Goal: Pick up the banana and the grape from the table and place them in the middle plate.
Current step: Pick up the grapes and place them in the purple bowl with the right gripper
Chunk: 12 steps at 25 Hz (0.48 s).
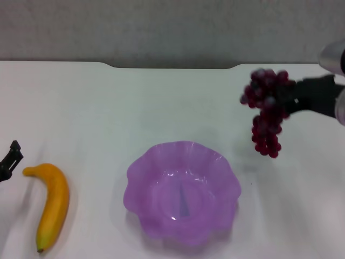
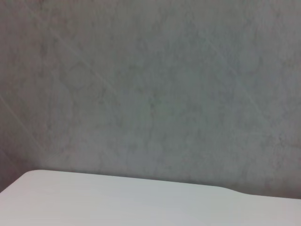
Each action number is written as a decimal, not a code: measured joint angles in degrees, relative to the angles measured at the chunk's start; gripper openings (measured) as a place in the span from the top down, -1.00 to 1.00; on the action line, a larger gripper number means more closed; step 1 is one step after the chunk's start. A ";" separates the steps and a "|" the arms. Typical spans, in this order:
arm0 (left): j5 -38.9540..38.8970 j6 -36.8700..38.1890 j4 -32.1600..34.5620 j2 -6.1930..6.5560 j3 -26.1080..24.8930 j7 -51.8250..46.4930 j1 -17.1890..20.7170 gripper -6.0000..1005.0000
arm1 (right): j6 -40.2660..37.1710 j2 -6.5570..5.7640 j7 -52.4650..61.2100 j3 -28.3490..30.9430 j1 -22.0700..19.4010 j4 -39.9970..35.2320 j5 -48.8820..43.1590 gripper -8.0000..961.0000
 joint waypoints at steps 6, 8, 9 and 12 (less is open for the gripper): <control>-0.06 0.04 0.01 0.00 0.00 0.07 -0.24 -0.78 | -2.97 -0.01 -0.77 -4.60 0.78 3.88 0.44 0.64; -0.07 0.04 0.01 0.00 0.00 0.14 -0.38 -0.78 | -3.22 0.01 -0.74 -6.68 1.64 4.10 0.61 0.64; -0.07 0.04 0.01 0.00 0.00 0.17 -0.44 -0.78 | -3.16 -0.01 -0.59 -7.75 2.03 4.18 0.98 0.64; -0.07 0.04 0.00 0.00 0.00 0.23 -0.57 -0.78 | -2.90 -0.01 -0.34 -10.51 2.53 4.29 2.86 0.64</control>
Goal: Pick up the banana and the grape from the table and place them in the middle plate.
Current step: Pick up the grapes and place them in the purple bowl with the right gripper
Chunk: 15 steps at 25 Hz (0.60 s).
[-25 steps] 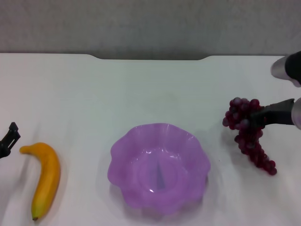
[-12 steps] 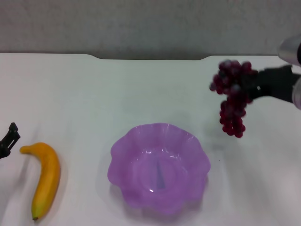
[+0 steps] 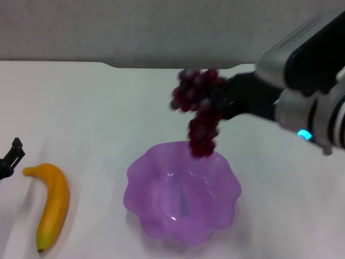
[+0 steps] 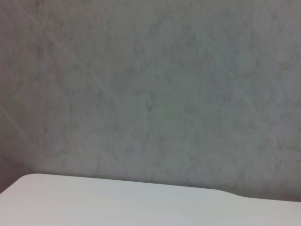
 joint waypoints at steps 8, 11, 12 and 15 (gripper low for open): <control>0.00 0.00 -0.03 0.00 0.00 -0.07 -0.05 -0.78 | 0.15 0.00 0.22 -4.27 -0.43 -0.65 0.83 0.65; 0.00 -0.01 -0.04 0.00 0.00 -0.09 -0.05 -0.78 | -0.40 0.01 0.27 -5.15 -0.88 -2.79 1.83 0.65; 0.00 -0.01 -0.08 0.00 0.00 -0.10 -0.05 -0.78 | -0.74 0.00 0.19 -5.33 -0.90 -3.92 2.50 0.65; 0.00 -0.01 -0.09 0.00 0.00 -0.11 -0.05 -0.78 | -1.23 0.01 -0.19 -5.65 -0.69 -7.11 4.69 0.65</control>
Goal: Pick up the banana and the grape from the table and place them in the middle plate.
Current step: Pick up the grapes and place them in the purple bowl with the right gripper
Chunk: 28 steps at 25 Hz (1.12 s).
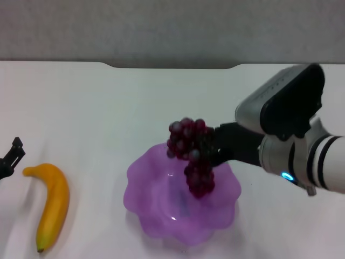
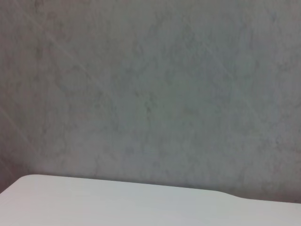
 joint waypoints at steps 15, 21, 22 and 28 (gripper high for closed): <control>0.00 0.00 0.09 0.00 0.00 0.03 -0.14 -0.78 | -3.99 0.00 -1.51 -1.87 -0.35 -8.81 0.35 0.66; 0.00 0.00 0.10 0.00 0.00 0.00 -0.04 -0.78 | -7.26 0.00 -1.55 -1.89 -0.24 -12.14 0.08 0.66; 0.00 0.00 0.10 0.00 0.00 0.03 -0.08 -0.78 | -7.26 0.00 -1.55 -1.89 -0.24 -12.14 0.08 0.66; 0.00 0.00 0.09 0.00 0.00 0.16 -0.12 -0.78 | -10.06 -0.02 -3.98 -1.75 -0.31 -14.17 0.17 0.49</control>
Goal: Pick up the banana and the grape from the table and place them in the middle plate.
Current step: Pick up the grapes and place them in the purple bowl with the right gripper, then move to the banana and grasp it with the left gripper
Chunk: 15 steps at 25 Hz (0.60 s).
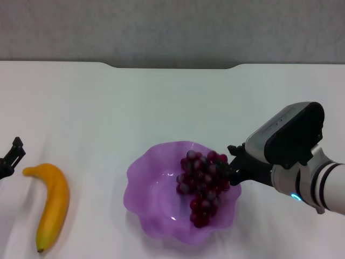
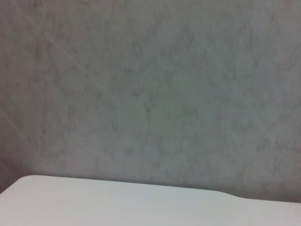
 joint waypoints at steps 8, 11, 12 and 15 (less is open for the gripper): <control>0.00 0.00 0.00 0.00 0.05 -0.03 0.02 -0.78 | -6.93 0.04 -0.42 0.99 -1.61 -1.22 0.32 0.09; 0.00 -0.03 0.00 0.00 0.12 -0.13 -0.01 -0.78 | -10.24 -0.06 -0.90 1.82 -1.79 -2.38 -0.09 -0.21; 0.00 -0.07 0.00 0.00 0.16 -0.13 -0.02 -0.78 | -11.09 -0.08 -1.07 2.11 -1.94 -2.32 -0.19 -0.37; 0.05 -0.18 0.00 -0.02 0.43 -0.13 -0.03 -0.78 | -18.27 0.00 -1.10 3.18 -4.08 -1.94 0.70 -0.72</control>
